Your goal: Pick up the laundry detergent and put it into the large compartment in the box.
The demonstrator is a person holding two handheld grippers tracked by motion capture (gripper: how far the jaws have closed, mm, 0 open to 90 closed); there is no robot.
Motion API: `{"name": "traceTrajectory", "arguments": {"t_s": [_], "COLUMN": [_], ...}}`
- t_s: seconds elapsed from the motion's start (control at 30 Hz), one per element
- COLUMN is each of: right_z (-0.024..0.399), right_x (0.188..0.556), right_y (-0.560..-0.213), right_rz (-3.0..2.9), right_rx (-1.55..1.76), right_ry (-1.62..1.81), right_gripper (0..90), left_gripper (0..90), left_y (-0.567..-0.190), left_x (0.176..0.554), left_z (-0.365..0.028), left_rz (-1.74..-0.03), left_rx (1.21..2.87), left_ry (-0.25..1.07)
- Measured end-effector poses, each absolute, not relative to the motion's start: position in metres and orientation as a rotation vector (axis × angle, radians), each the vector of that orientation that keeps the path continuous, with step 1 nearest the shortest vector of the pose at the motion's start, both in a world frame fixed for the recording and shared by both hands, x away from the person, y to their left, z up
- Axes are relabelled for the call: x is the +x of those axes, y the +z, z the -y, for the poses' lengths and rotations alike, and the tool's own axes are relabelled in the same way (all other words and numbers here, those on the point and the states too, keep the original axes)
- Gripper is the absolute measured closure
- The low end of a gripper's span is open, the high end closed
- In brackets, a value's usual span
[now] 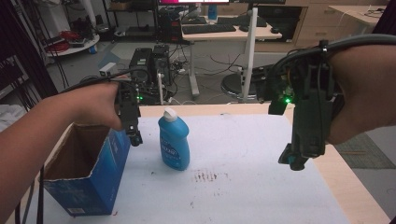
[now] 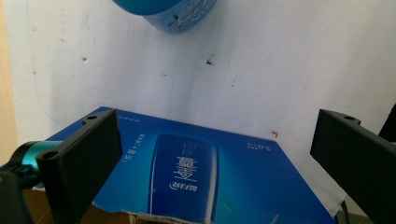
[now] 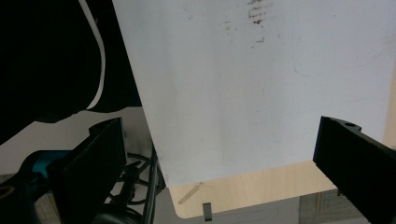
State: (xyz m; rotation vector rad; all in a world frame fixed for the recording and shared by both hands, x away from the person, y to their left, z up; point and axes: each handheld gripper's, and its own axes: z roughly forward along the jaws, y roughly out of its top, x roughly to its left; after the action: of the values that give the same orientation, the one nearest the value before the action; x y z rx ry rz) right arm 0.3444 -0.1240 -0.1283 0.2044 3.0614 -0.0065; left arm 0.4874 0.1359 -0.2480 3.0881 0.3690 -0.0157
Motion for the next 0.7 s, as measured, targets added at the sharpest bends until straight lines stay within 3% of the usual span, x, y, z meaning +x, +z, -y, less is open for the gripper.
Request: {"name": "traceTrajectory", "arguments": {"t_s": [0.7], "right_z": [0.1218], "right_x": [0.3501], "right_y": [-0.1342], "right_rz": [-3.068], "right_rx": [0.19], "right_ry": [-0.042], "right_gripper": [1.8], "left_gripper": [2.0], "left_y": [-0.2467], "left_x": [0.4855], "left_z": [-0.1405], "left_rz": [-0.343], "left_rx": [3.11], "left_ry": [-0.019]}}
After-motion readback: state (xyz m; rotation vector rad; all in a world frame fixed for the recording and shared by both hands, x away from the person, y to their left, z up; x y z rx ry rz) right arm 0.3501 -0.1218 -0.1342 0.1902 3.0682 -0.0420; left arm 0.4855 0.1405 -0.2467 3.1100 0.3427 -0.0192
